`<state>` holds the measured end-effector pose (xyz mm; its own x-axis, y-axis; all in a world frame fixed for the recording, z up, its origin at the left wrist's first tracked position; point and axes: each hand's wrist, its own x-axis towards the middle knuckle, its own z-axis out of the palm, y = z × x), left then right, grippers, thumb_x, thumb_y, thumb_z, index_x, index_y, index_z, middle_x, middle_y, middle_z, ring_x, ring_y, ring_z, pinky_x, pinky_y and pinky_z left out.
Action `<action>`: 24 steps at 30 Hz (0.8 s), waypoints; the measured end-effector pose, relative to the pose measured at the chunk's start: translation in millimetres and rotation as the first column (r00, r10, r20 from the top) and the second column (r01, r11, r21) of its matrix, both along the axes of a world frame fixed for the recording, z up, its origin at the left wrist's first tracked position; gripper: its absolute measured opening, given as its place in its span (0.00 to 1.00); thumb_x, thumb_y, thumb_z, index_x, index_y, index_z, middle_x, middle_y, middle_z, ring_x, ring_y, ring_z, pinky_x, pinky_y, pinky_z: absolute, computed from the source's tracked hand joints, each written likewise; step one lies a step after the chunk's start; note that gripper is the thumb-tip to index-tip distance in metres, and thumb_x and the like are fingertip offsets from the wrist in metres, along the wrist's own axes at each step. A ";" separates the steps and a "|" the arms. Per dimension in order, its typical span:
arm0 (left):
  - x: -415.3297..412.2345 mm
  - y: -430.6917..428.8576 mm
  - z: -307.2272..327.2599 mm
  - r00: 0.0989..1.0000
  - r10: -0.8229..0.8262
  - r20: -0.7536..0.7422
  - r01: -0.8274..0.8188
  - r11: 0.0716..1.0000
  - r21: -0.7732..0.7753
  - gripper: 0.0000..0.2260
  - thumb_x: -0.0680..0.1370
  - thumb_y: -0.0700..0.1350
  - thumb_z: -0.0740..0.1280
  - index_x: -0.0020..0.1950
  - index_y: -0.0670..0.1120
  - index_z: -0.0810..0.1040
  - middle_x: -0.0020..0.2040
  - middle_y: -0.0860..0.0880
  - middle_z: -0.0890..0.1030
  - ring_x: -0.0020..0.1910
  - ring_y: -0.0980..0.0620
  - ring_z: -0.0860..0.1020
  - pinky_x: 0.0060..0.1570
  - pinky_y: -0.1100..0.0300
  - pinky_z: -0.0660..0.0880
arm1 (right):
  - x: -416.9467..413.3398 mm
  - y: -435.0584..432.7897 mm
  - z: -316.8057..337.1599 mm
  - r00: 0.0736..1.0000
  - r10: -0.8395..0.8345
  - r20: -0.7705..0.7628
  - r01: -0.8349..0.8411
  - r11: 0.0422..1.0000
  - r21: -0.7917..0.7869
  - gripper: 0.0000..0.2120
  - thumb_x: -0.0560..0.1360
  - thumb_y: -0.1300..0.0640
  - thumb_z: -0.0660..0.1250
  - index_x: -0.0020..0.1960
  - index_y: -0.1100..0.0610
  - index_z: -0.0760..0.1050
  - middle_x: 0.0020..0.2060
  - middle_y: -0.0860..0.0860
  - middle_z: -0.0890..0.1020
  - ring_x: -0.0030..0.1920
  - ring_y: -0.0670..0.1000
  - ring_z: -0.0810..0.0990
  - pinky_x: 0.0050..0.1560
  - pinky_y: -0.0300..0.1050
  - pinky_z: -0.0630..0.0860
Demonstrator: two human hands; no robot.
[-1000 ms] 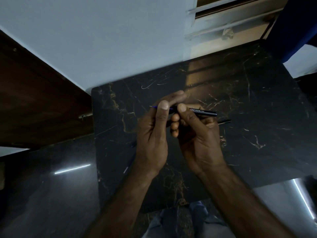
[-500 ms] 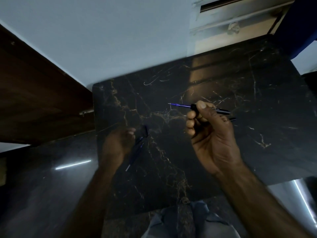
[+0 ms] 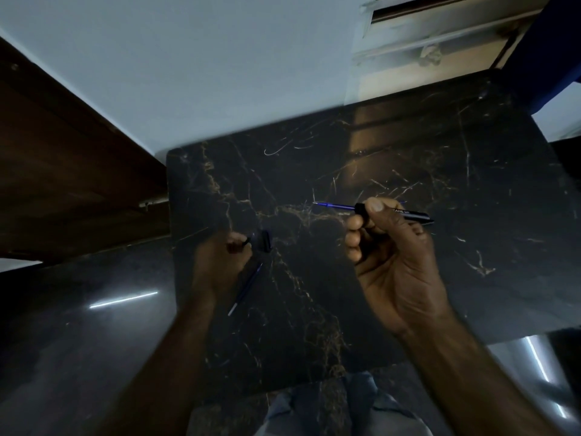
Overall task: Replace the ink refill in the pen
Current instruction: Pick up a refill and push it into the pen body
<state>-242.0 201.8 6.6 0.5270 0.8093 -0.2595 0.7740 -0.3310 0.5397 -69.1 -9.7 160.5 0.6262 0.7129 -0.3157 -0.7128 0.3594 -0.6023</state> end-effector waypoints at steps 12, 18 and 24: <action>88.4 -73.4 195.2 0.248 0.644 0.724 0.360 0.633 -0.686 0.06 0.79 0.38 0.67 0.53 0.43 0.82 0.50 0.46 0.88 0.50 0.50 0.87 0.46 0.60 0.84 | 4.2 20.1 31.2 0.983 -0.120 0.141 0.115 0.993 0.040 0.03 0.78 0.59 0.67 0.46 0.58 0.75 0.36 0.54 0.83 0.33 0.49 0.81 0.31 0.40 0.76; 95.5 -83.3 204.2 0.260 0.646 0.718 0.374 0.618 -0.691 0.06 0.79 0.38 0.66 0.53 0.42 0.81 0.49 0.46 0.88 0.49 0.51 0.88 0.46 0.61 0.84 | 7.2 21.7 39.3 0.972 -0.175 0.158 0.169 0.984 0.050 0.03 0.78 0.60 0.67 0.45 0.58 0.76 0.36 0.54 0.83 0.32 0.49 0.81 0.30 0.40 0.76; 93.9 -86.4 202.2 0.281 0.638 0.717 0.365 0.619 -0.695 0.05 0.79 0.39 0.67 0.52 0.43 0.82 0.49 0.45 0.88 0.48 0.50 0.88 0.47 0.60 0.84 | 8.0 21.0 37.3 0.964 -0.200 0.174 0.198 0.980 0.029 0.03 0.78 0.60 0.68 0.46 0.58 0.77 0.36 0.54 0.83 0.33 0.50 0.82 0.30 0.40 0.76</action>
<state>-148.1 115.4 208.8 0.6740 0.7191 -0.1691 -0.3825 0.5356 0.7528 -61.1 11.2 197.8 0.8007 0.5710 -0.1814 -0.5101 0.4909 -0.7062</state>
